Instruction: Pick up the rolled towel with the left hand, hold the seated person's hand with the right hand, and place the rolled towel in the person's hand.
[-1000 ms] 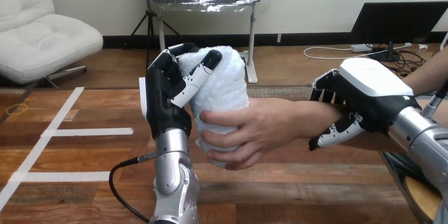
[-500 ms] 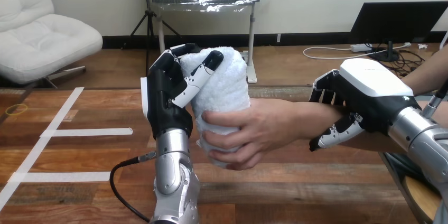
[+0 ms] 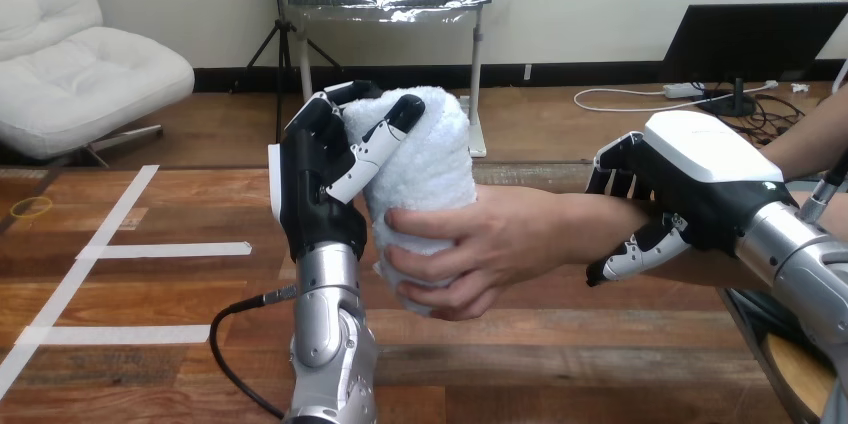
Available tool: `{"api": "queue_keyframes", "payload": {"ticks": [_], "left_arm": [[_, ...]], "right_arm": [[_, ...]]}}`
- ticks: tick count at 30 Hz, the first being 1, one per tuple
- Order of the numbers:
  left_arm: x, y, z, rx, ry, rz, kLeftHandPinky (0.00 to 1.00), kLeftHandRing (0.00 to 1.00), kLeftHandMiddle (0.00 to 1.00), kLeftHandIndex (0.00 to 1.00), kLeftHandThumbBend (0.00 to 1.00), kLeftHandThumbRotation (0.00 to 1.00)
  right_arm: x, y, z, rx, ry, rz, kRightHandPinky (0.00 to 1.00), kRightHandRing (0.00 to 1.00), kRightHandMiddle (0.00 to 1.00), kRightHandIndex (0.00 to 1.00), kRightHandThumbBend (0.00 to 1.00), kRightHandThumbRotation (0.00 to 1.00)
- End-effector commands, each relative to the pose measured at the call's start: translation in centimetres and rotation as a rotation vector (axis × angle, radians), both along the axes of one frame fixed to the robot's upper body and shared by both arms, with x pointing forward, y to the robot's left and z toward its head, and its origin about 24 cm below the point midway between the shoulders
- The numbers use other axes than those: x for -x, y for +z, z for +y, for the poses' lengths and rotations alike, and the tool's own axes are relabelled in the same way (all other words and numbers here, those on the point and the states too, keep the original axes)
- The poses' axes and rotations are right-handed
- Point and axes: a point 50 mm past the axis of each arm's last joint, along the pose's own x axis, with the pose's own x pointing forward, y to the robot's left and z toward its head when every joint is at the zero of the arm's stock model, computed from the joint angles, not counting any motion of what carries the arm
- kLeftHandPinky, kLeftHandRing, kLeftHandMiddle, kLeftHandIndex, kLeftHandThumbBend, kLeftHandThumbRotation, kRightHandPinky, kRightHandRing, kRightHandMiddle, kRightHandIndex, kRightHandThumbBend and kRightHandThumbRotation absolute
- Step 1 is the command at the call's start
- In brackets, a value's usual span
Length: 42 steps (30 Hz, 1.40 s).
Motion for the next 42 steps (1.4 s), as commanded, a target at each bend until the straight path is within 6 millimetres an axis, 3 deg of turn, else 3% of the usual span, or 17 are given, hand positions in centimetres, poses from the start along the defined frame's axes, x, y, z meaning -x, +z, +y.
{"api": "queue_keyframes", "payload": {"ticks": [1, 2, 9, 18, 31, 42], "left_arm": [[-0.9, 6.8, -6.5, 0.059, -0.218, -0.237, 0.39, 0.45, 0.52, 0.57, 0.66, 0.20], [-0.9, 6.9, -6.4, 0.041, -0.217, -0.240, 0.44, 0.51, 0.58, 0.64, 0.68, 0.32], [-0.6, 6.9, -5.2, -0.076, -0.193, -0.264, 0.62, 0.69, 0.75, 0.78, 0.70, 0.63], [0.0, 7.0, -3.4, -0.125, -0.168, -0.289, 0.83, 0.83, 0.84, 0.83, 0.69, 0.84], [1.1, 6.9, -1.1, -0.114, -0.142, -0.295, 0.92, 0.88, 0.86, 0.81, 0.62, 0.89], [2.0, 6.8, 0.3, -0.132, -0.125, -0.298, 0.94, 0.86, 0.84, 0.78, 0.61, 0.90]], "right_arm": [[-0.9, 2.0, 0.3, -0.047, 0.017, -0.029, 0.36, 0.42, 0.47, 0.49, 0.88, 0.22], [-0.8, 2.0, 0.3, -0.040, 0.021, -0.019, 0.37, 0.44, 0.49, 0.51, 0.90, 0.28], [-0.4, 2.6, -0.1, 0.026, 0.044, 0.066, 0.44, 0.56, 0.60, 0.63, 0.98, 0.52], [0.3, 2.8, -0.6, -0.002, 0.060, 0.136, 0.54, 0.73, 0.75, 0.79, 1.00, 0.68], [1.2, 2.8, -0.9, -0.036, 0.073, 0.204, 0.65, 0.84, 0.86, 0.90, 1.00, 0.77], [1.7, 2.8, -1.1, -0.108, 0.086, 0.287, 0.77, 0.93, 0.95, 0.95, 1.00, 0.76]]}}
